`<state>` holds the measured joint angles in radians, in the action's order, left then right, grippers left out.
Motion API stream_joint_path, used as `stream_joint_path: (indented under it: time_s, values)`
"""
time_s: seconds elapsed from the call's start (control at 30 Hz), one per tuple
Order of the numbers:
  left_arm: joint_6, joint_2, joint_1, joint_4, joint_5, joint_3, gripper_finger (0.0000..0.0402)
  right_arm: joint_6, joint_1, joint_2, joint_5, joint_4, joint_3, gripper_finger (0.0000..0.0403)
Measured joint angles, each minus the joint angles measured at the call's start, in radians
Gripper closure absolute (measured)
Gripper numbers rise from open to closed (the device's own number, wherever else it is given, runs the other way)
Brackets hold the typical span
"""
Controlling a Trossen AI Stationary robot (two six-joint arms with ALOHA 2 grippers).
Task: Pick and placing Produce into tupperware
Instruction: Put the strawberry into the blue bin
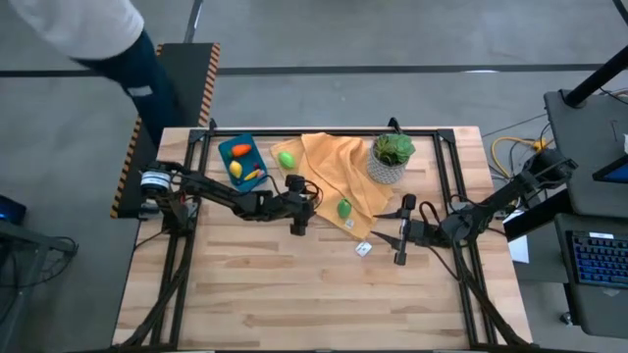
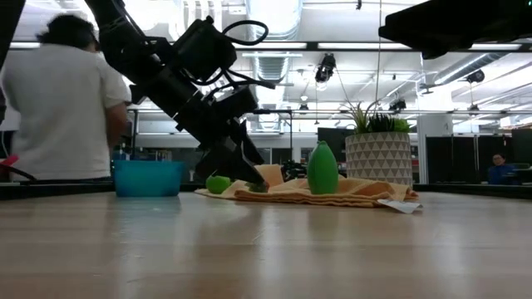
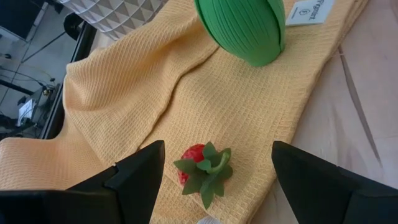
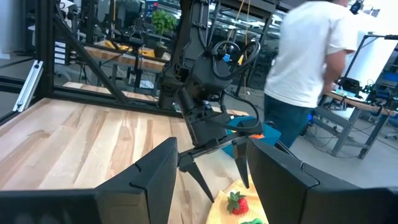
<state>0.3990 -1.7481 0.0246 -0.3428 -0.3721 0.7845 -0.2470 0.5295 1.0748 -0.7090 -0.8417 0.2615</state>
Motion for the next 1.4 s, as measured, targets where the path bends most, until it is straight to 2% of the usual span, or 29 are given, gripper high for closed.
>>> stream_joint_path:
  time_s: [0.9, 1.17, 1.4]
  values:
    - [-0.066, 0.0, 0.0, 0.0, 0.0, -0.004, 0.0123, 0.0, 0.0, 0.0, 0.0, 0.0, 0.0, 0.0216]
    - [-0.105, -0.001, 0.0, 0.011, 0.001, -0.003, 0.017, 0.0, 0.0, 0.0, 0.0, -0.001, 0.0, 0.0216]
    - [-0.13, -0.001, 0.0, 0.011, 0.053, -0.002, 0.0201, 0.0, 0.0, 0.0, 0.0, -0.001, 0.0, 0.0216]
